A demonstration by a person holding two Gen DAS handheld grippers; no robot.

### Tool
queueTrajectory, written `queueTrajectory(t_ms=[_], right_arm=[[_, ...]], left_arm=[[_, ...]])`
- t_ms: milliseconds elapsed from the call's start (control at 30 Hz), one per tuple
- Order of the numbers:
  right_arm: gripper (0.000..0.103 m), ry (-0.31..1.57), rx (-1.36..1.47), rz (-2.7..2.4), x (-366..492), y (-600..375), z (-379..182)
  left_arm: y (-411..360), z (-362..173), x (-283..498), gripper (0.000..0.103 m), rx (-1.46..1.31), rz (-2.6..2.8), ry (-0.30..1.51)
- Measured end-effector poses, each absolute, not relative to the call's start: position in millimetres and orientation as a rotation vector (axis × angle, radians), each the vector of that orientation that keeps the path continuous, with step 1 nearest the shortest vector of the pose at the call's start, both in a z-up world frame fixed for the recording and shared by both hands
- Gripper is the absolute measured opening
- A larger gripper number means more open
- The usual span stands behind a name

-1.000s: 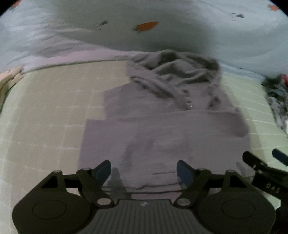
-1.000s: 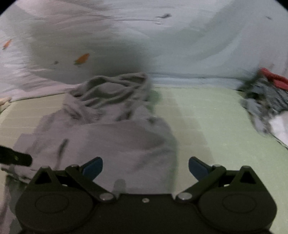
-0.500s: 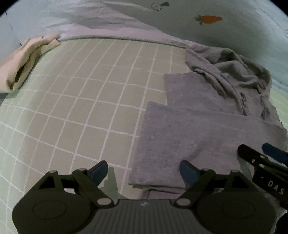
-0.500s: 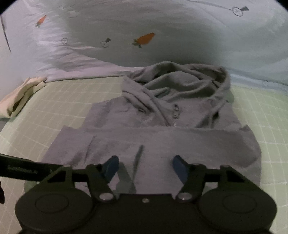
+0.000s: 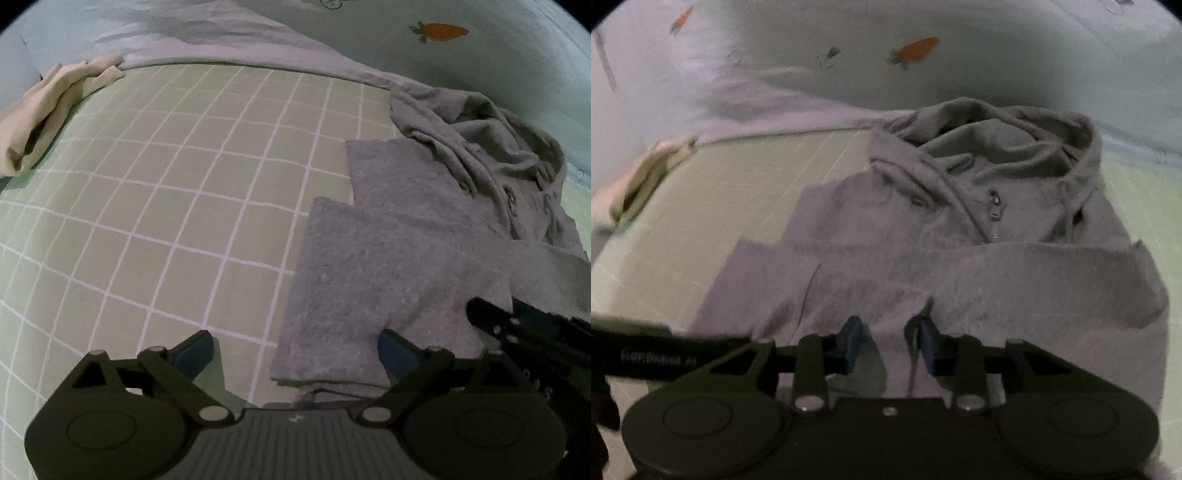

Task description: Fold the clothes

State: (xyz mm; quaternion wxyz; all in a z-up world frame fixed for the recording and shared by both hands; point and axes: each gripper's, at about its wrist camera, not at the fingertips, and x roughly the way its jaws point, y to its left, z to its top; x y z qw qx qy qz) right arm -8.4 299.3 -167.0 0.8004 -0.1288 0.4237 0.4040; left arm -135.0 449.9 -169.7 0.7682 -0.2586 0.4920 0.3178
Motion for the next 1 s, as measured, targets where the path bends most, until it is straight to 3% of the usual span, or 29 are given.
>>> queueTrajectory(t_ms=[67,100,133,567,1000], right_arm=[[0.031,0.932,-0.242,0.868,-4,297,-166],[0.011,0.922,-0.236,0.876,-4,295,-165],[0.004,0.913,-0.230,0.884,-5,292,-163],[0.004,0.659,-0.256,0.785,2,218,-98],[0.007,0.895,-0.245,0.580,44,183,-162]], left_arm=[[449,-167,-135,0.096,-0.559,0.694,1.065],[449,-166,-135,0.096,-0.558,0.696,1.064],[448,-165,-134,0.096,-0.557,0.698,1.061],[433,-138,-118,0.096,-0.501,0.644,0.968],[418,-169,-108,0.097,-0.442,0.629,1.079]])
